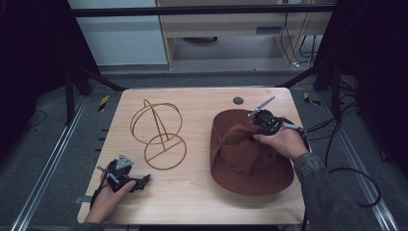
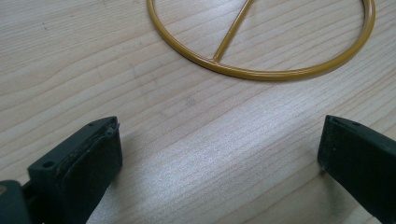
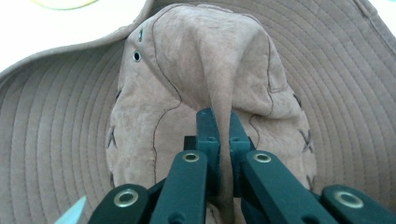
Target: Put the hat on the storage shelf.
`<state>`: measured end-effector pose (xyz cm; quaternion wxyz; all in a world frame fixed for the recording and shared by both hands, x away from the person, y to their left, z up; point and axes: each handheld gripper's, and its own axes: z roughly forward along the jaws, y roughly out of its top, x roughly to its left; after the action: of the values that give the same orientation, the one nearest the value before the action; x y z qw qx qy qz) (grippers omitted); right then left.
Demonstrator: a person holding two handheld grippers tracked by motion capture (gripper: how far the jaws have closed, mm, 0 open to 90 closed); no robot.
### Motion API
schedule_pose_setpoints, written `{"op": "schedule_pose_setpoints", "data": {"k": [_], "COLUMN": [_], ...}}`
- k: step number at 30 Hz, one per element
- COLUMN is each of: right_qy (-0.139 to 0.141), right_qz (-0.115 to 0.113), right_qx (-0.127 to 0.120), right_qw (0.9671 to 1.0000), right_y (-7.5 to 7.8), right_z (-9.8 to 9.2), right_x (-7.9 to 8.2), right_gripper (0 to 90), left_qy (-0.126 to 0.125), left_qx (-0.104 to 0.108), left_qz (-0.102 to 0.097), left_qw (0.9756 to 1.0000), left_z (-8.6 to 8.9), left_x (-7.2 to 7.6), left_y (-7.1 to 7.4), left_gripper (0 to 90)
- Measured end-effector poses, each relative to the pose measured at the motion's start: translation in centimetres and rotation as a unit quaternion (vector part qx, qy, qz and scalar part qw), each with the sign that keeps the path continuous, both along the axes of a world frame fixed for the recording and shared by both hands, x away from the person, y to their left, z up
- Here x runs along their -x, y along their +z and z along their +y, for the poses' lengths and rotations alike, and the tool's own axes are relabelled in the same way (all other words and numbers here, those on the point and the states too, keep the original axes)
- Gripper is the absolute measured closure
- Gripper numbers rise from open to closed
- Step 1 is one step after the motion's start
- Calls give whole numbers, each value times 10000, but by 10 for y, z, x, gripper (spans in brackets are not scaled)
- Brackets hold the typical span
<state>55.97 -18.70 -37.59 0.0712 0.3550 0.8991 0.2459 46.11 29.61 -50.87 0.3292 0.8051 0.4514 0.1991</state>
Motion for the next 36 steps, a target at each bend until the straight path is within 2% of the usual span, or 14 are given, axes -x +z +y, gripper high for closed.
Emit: {"op": "schedule_pose_setpoints", "data": {"k": [9,17,23,29,36], "right_qy": [-75,-12,150,219,269], "right_qz": [-329,-781,-1015,-1200,-1316], "right_qx": [-345,-728,-738,-900,-986], "right_qw": [9988,9943,9920,9884,9860], "right_y": [31,66,87,105,117], "right_z": [-7,0,10,17,22], "right_x": [5,16,22,28,34], "right_gripper": [890,892,892,892,891], "left_qy": [-1,14,2,2,1], "left_qx": [-8,14,-5,-4,-5], "left_qz": [0,11,0,0,0], "left_qw": [10000,10000,10000,10000,10000], "left_z": [0,0,0,0,0], "left_x": [0,0,0,0,0], "left_y": [0,0,0,0,0], "left_gripper": [0,0,0,0,0]}}
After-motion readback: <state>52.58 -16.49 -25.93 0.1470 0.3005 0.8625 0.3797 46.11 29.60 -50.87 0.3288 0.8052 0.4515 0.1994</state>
